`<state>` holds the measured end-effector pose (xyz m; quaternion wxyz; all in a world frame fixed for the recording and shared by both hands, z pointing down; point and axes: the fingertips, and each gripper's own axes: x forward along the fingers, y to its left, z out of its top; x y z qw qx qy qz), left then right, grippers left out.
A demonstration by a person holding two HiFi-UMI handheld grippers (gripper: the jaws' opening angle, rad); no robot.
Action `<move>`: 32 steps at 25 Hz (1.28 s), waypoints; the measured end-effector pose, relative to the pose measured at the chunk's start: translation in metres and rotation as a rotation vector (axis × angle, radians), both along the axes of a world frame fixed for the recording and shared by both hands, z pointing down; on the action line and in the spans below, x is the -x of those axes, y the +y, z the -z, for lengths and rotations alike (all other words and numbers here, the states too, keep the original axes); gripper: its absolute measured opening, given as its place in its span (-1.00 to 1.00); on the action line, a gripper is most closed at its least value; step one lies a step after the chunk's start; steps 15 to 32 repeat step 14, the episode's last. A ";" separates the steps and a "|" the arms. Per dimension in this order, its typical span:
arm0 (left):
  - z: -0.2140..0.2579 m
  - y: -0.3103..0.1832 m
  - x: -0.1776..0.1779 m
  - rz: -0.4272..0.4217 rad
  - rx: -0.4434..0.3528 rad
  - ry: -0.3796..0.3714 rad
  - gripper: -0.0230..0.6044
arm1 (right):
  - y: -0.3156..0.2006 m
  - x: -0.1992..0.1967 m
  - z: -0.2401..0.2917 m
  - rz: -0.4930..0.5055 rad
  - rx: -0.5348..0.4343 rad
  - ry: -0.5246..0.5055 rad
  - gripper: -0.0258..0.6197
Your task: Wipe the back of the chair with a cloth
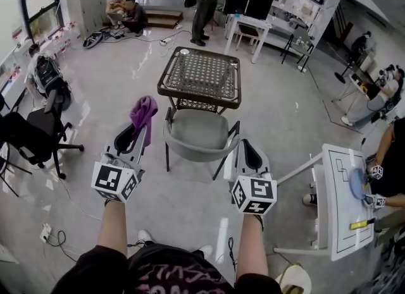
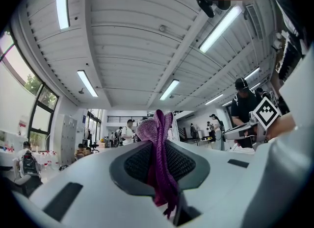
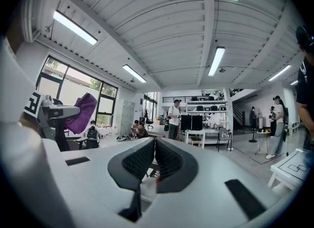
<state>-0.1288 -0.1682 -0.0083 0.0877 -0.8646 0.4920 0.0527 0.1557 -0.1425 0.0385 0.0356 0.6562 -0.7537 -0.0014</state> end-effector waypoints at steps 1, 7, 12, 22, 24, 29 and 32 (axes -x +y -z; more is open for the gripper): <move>0.000 0.000 0.001 -0.001 -0.001 -0.001 -0.66 | 0.000 0.000 0.000 -0.003 -0.001 -0.001 -0.84; 0.001 0.008 0.001 -0.001 0.014 -0.008 -0.66 | 0.005 -0.004 0.008 -0.022 -0.012 -0.011 -0.84; -0.004 0.012 0.003 -0.004 0.021 -0.010 -0.66 | 0.007 -0.006 0.008 -0.030 -0.011 -0.007 -0.84; -0.005 0.013 0.004 -0.006 0.021 -0.013 -0.66 | 0.007 -0.006 0.008 -0.035 -0.009 -0.004 -0.84; -0.005 0.013 0.004 -0.006 0.021 -0.013 -0.66 | 0.007 -0.006 0.008 -0.035 -0.009 -0.004 -0.84; -0.005 0.013 0.004 -0.006 0.021 -0.013 -0.66 | 0.007 -0.006 0.008 -0.035 -0.009 -0.004 -0.84; -0.005 0.013 0.004 -0.006 0.021 -0.013 -0.66 | 0.007 -0.006 0.008 -0.035 -0.009 -0.004 -0.84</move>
